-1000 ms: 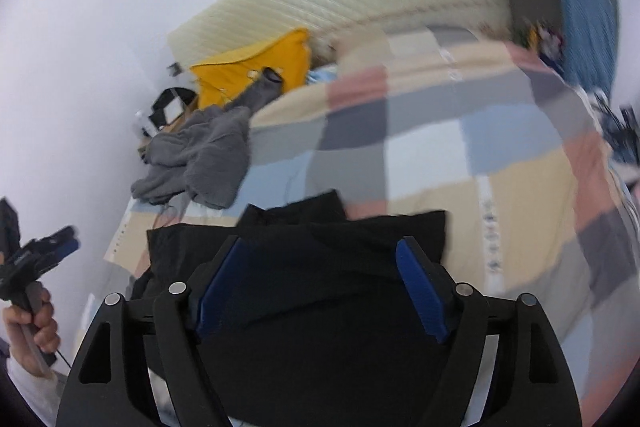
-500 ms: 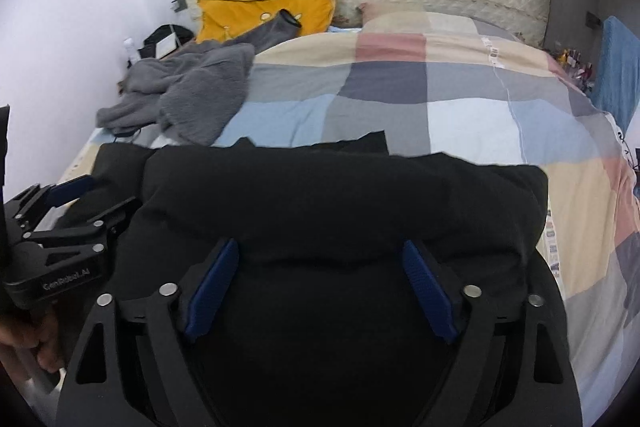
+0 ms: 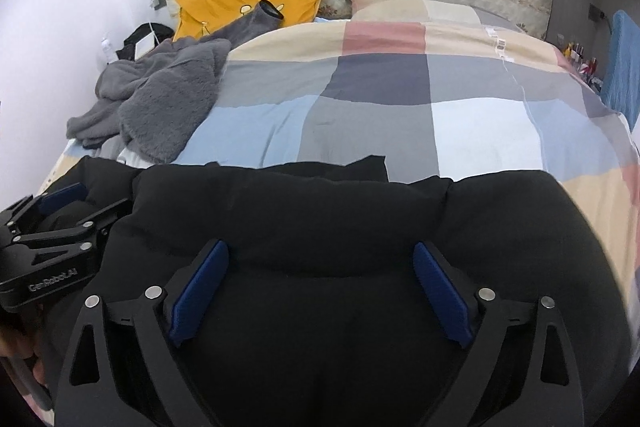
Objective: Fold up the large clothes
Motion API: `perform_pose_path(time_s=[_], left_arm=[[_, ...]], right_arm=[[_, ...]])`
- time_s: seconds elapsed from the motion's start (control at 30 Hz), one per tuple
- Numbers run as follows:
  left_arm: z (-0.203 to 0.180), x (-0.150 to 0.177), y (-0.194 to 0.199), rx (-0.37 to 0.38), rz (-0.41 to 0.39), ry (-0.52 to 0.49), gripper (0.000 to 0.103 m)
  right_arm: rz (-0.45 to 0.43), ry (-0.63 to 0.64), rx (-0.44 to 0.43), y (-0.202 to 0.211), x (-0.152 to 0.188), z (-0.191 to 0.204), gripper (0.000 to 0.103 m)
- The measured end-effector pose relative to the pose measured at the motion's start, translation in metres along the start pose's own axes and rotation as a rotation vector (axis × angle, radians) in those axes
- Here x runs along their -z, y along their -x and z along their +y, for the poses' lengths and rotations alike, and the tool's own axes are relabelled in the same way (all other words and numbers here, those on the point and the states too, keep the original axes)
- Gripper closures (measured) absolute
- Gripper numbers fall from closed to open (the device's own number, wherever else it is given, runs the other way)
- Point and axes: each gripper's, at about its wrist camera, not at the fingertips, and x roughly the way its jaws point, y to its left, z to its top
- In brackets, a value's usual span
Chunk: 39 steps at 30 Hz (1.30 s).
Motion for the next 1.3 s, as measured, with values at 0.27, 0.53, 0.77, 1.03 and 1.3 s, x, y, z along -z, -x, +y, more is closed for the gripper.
perform_pose_path(time_s=[0.27, 0.53, 0.77, 1.03, 1.3], left_arm=[[0.010, 0.004, 0.002, 0.040, 0.009, 0.002, 0.015], [0.033, 0.028, 0.023, -0.033, -0.036, -0.044, 0.007], [0.041, 0.041, 0.029, -0.054, -0.085, -0.045, 0.002], [0.037, 0.042, 0.040, -0.082, -0.095, -0.049, 0.002], [0.014, 0.036, 0.120, -0.034, -0.140, -0.020, 0.000]], right_arm=[[0.001, 0.034, -0.017, 0.012, 0.002, -0.003, 0.008], [-0.069, 0.025, 0.034, 0.042, 0.033, -0.046, 0.008], [-0.104, -0.027, 0.053, 0.051, 0.053, -0.081, 0.008], [-0.104, -0.063, 0.038, 0.064, 0.049, -0.087, 0.008], [-0.251, -0.069, 0.044, 0.157, 0.029, -0.070, 0.007]])
